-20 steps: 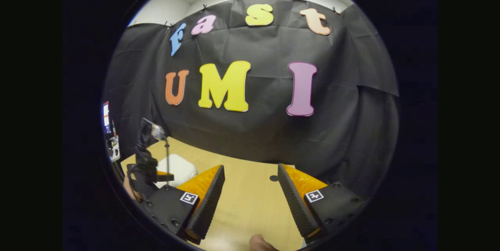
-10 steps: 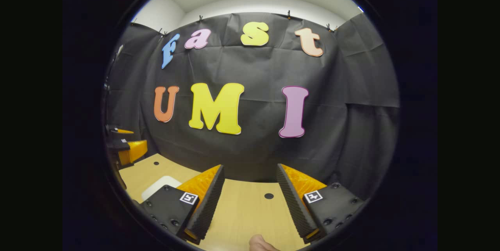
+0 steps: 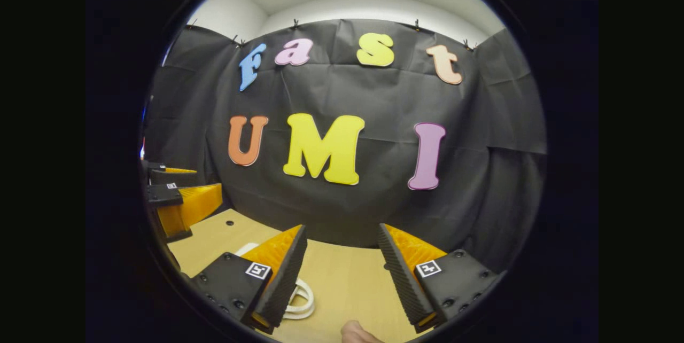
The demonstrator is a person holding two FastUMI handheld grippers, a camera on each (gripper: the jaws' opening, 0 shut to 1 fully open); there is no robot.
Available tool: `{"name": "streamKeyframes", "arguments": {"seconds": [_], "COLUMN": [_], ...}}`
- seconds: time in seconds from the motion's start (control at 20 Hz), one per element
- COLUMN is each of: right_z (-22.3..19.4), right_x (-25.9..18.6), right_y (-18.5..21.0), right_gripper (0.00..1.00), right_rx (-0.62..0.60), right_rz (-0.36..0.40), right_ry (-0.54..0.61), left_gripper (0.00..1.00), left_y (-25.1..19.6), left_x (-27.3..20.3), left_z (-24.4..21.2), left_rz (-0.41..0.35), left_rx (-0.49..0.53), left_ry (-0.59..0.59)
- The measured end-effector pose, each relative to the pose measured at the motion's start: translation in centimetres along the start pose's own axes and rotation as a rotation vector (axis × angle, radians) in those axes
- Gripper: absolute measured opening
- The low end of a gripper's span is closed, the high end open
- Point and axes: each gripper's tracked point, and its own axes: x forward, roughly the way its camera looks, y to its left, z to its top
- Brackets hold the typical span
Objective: First open the suitcase, pack the skin care products into it, and then close the suitcase.
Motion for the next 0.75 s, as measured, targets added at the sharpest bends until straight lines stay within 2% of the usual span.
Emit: {"name": "streamKeyframes", "arguments": {"seconds": [0.35,0.75], "right_z": [-0.7,-1.2], "right_x": [0.4,0.9], "right_y": [1.2,0.3], "right_gripper": [0.8,0.8], "right_rx": [-0.022,-0.017], "right_rz": [0.001,-0.025], "right_ry": [0.021,0.031], "left_gripper": [0.97,0.98], "left_y": [0.6,-0.1], "left_x": [0.7,1.8], "left_z": [-0.9,-1.6], "left_rz": [-0.015,-0.037], "left_rx": [-0.009,-0.005], "left_ry": [0.014,0.032]}}
